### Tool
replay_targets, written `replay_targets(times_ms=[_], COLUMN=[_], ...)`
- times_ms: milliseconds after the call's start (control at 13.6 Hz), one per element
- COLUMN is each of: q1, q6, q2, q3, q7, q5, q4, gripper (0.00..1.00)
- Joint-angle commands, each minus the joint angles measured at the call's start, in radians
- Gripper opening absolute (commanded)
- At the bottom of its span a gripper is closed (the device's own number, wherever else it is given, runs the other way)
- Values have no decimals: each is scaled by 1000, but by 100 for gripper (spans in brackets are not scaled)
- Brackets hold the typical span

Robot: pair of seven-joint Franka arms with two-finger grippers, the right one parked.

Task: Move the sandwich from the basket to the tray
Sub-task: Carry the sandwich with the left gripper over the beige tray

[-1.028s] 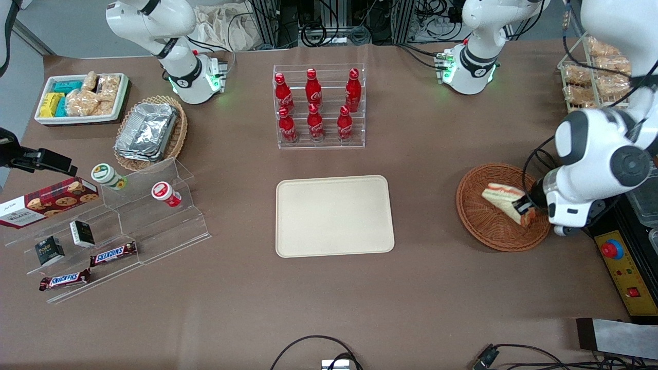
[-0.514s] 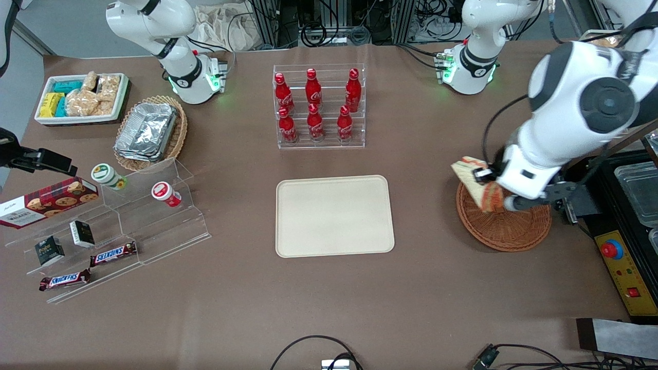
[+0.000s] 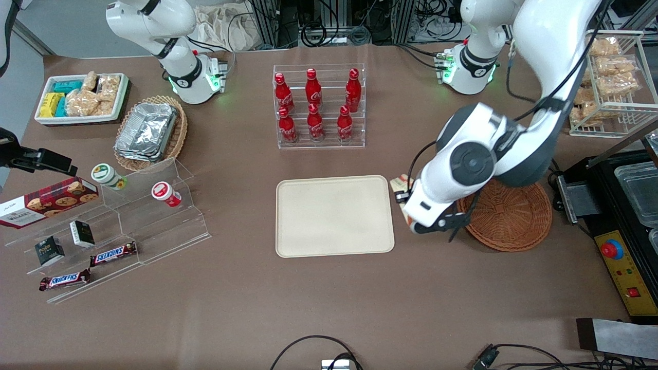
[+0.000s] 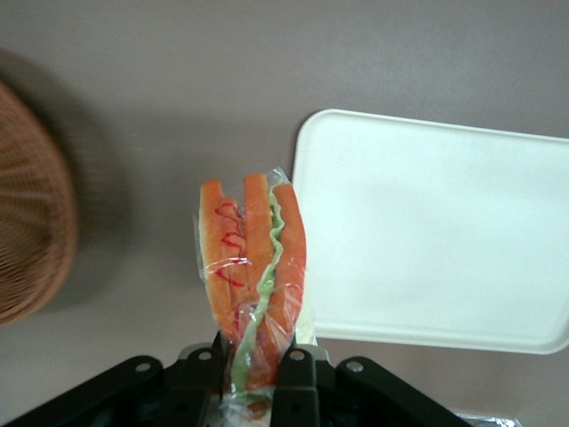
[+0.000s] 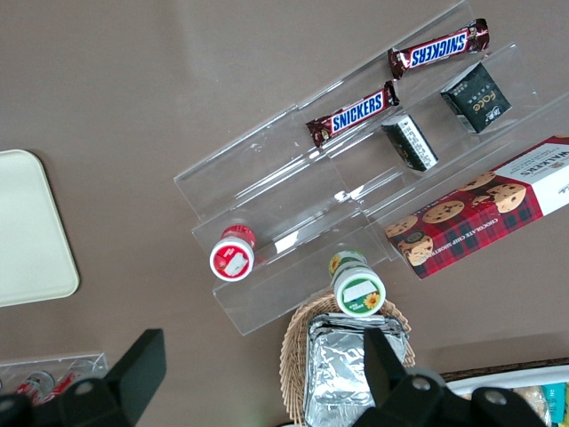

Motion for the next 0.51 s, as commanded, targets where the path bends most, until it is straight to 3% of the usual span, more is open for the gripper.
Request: replay_targets(times_ms=[0, 73, 440], q1=[-46, -78, -146], q6=[31, 29, 36], q2=[127, 155, 238], q3=[-4, -4, 1], q7=[-1, 0, -14], q5=[68, 102, 122], q4=[54, 53, 53], gripper=[0, 0, 0])
